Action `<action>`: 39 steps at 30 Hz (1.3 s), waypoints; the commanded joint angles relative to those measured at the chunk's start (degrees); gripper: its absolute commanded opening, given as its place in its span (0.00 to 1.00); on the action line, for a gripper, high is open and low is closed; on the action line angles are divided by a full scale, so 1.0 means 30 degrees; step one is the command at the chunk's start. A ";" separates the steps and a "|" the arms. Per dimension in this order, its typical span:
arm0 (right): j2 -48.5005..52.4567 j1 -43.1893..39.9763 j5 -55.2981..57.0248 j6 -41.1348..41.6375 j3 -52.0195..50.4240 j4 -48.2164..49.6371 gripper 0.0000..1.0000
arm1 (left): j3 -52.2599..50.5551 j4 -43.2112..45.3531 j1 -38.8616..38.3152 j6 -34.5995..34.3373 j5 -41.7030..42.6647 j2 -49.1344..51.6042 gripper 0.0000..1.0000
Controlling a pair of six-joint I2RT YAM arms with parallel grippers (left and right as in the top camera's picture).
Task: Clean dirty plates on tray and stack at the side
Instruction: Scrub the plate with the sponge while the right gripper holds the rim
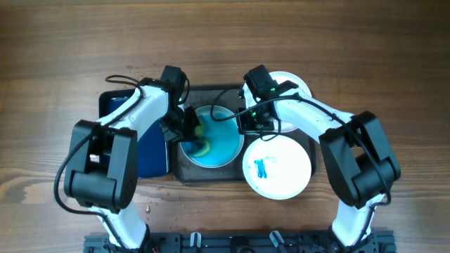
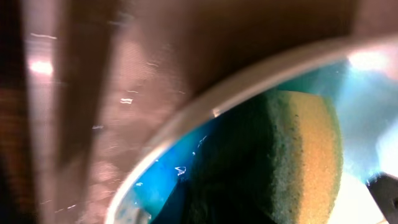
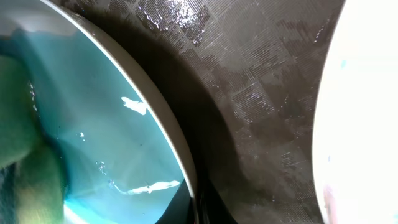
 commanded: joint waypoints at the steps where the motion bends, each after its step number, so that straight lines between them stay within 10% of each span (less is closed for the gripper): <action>1: 0.0423 -0.0160 0.0619 0.0415 -0.0211 -0.0051 0.04 | -0.1020 -0.0117 0.0372 -0.2761 -0.8728 0.1523 0.04; 5: 0.0423 -0.0160 0.0619 0.0415 -0.0211 -0.0051 0.04 | -0.1020 -0.0328 -0.0430 -0.3155 -0.9216 0.1523 0.04; 10: 0.0423 -0.0160 0.0554 0.0415 -0.0211 -0.0182 0.04 | -0.1020 0.3147 -0.2849 0.6535 0.2463 0.1523 0.04; 17: 0.0423 -0.0160 0.0561 0.0386 -0.0211 -0.0379 0.04 | -0.1013 0.5559 -0.4903 0.8357 0.7104 0.1523 0.04; 39: 0.0423 -0.0160 0.0561 0.0255 -0.0211 -0.0466 0.04 | -0.1005 -0.0299 0.1617 -0.1763 -0.6411 0.1523 0.04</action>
